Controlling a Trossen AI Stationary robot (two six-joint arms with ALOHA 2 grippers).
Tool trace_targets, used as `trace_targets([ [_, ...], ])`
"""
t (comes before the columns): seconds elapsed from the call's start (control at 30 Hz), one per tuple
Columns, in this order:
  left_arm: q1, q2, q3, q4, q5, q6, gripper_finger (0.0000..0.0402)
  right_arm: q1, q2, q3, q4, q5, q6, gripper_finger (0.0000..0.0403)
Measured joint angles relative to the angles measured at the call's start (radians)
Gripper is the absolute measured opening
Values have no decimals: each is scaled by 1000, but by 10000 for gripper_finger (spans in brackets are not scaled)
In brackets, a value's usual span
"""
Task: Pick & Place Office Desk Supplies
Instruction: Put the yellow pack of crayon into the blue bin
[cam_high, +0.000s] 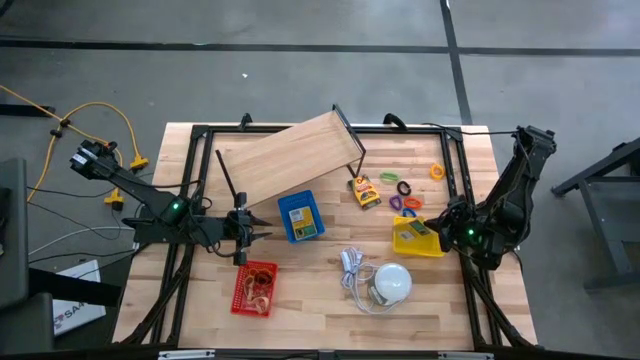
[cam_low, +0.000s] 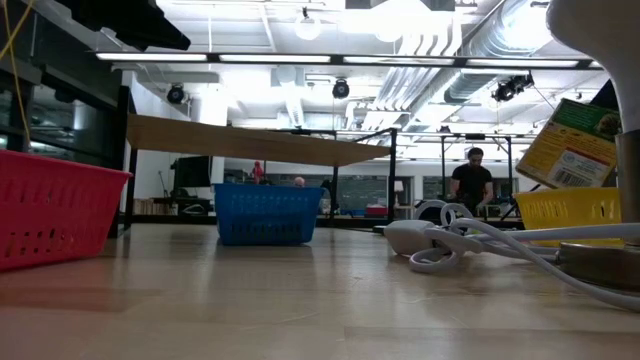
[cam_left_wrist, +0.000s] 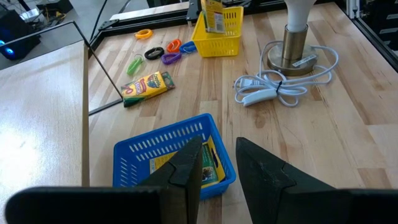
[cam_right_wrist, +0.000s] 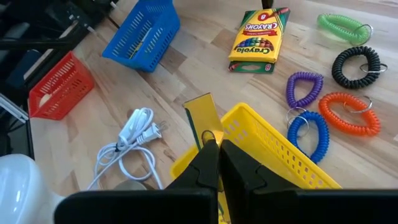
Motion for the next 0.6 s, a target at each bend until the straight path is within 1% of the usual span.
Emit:
trace_targets([
  [0.37,0,0,0,0,0,0,92,0,-20,1,-1,43,-28,3],
  [0.47,0,0,0,0,0,0,92,-3,-25,23,-2,50,-64,3],
  [0.6,0,0,0,0,0,0,92,-42,-25,71,-2,54,-154,3],
])
